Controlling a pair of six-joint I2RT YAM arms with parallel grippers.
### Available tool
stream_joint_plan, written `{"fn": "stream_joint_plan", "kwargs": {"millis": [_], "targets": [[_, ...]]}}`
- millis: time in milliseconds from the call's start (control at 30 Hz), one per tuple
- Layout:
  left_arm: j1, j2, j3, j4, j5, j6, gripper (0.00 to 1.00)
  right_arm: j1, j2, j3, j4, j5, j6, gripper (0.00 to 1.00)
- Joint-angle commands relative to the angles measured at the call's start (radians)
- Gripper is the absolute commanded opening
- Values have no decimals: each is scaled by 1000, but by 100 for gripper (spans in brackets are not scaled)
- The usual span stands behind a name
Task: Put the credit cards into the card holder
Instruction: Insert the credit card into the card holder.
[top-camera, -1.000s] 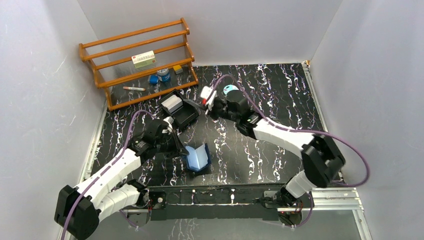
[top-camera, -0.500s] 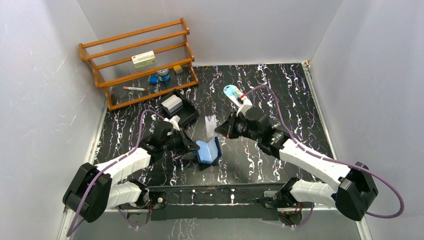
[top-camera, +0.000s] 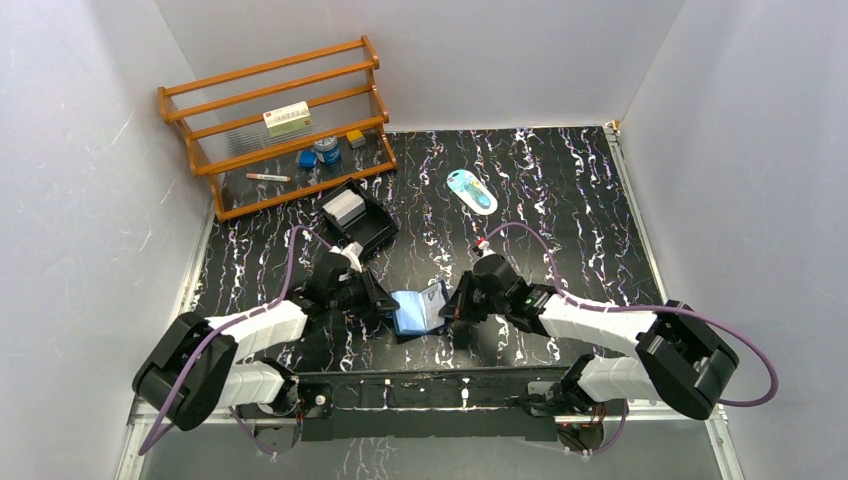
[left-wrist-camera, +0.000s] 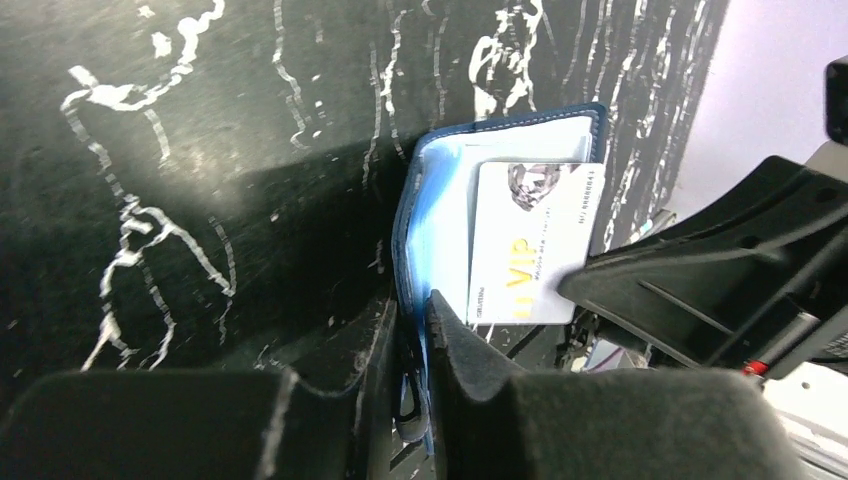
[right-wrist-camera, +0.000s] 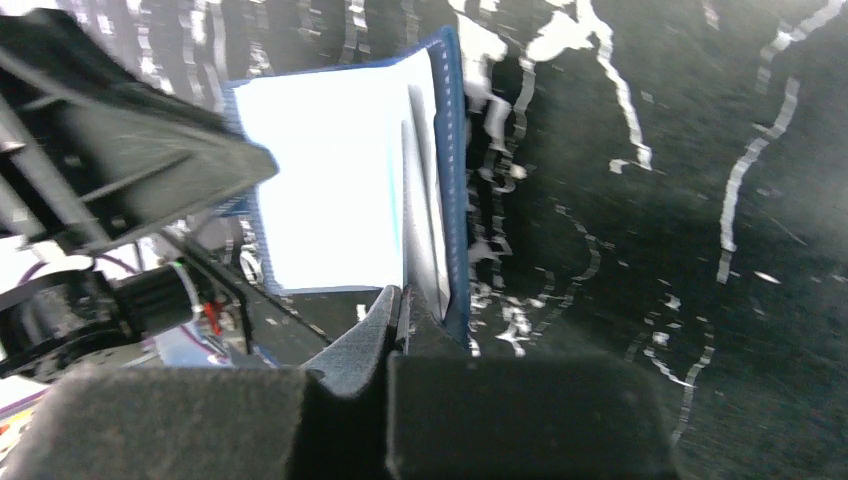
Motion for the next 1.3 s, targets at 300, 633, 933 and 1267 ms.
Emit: {"fn": "stream_joint_plan", "kwargs": {"millis": [300, 633, 933, 1267], "targets": [[-3, -47, -11, -208, -94, 111, 0, -15, 3, -126, 151, 24, -21, 0], [-3, -5, -14, -231, -104, 139, 0, -87, -8, -247, 308, -117, 75, 0], [-4, 22, -26, -145, -45, 146, 0, -78, -44, -210, 385, -215, 146, 0], [-4, 41, -30, -113, -30, 131, 0, -18, -17, -90, 403, -159, 133, 0]]}}
